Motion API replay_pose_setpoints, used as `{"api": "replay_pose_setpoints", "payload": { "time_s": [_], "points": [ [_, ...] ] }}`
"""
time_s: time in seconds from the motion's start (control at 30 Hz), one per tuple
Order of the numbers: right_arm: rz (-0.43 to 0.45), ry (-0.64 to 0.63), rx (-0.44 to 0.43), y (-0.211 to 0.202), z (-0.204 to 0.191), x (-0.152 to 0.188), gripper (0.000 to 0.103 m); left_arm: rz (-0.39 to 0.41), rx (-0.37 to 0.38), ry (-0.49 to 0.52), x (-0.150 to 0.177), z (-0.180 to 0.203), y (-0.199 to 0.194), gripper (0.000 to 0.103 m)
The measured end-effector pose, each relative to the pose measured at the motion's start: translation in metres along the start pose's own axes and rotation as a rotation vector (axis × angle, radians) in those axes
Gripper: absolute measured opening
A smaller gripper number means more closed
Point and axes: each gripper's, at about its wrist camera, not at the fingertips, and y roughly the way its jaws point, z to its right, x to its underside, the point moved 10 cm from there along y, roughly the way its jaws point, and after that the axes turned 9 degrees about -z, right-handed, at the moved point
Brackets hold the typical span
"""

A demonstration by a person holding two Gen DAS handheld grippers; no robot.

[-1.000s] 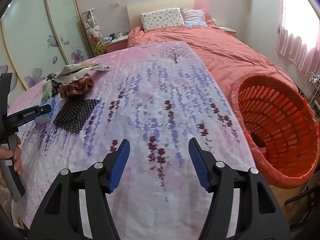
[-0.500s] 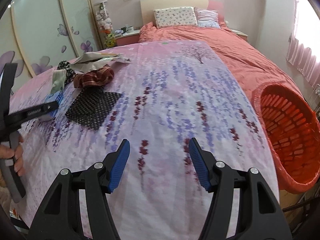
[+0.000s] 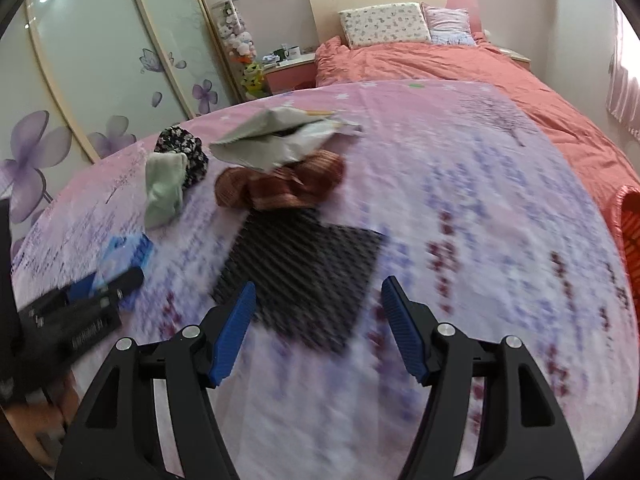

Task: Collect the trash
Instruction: 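Grasp the black mesh pad with the right tool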

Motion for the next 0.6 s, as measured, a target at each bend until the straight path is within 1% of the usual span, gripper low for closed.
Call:
{"api": "replay_pose_setpoints", "payload": {
  "time_s": [0.07, 0.1, 0.13, 0.17, 0.2, 0.23, 0.27, 0.3, 0.4, 0.5, 0.6],
  "points": [
    [0.007, -0.017, 0.048, 0.004, -0.002, -0.004, 0.066, 0.000, 0.004, -0.002, 0.000, 0.001, 0.000, 0.052],
    [0.004, -0.026, 0.076, 0.006, -0.003, -0.005, 0.065, 0.000, 0.004, -0.002, 0.000, 0.001, 0.000, 0.052],
    [0.004, -0.030, 0.090, 0.006, -0.003, -0.006, 0.060, 0.000, 0.004, -0.003, 0.001, 0.001, 0.000, 0.052],
    [0.006, -0.030, 0.108, 0.006, -0.002, -0.006, 0.047, 0.000, 0.004, -0.002, 0.001, 0.001, 0.000, 0.052],
    [0.006, -0.034, 0.087, 0.005, -0.004, -0.005, 0.034, 0.000, 0.003, -0.002, 0.001, 0.001, 0.000, 0.052],
    [0.006, -0.036, 0.073, 0.005, -0.004, -0.004, 0.028, 0.000, 0.004, -0.003, 0.001, 0.001, 0.000, 0.052],
    [0.003, -0.039, 0.056, 0.005, -0.005, -0.003, 0.015, 0.000, 0.004, -0.003, 0.001, 0.001, 0.000, 0.052],
    [0.003, -0.044, 0.049, 0.003, -0.004, 0.000, 0.010, 0.000, 0.004, -0.003, 0.001, 0.001, 0.000, 0.052],
    [0.010, -0.062, 0.074, -0.003, 0.001, 0.005, 0.008, 0.000, 0.004, -0.003, 0.001, 0.001, 0.000, 0.052],
    [0.039, -0.072, 0.132, -0.017, 0.020, 0.014, 0.008, 0.000, 0.004, -0.003, 0.001, 0.001, 0.000, 0.052],
    [0.061, -0.044, 0.229, -0.035, 0.059, 0.020, 0.008, 0.000, 0.004, -0.003, 0.001, 0.001, 0.000, 0.052]
  ]
}}
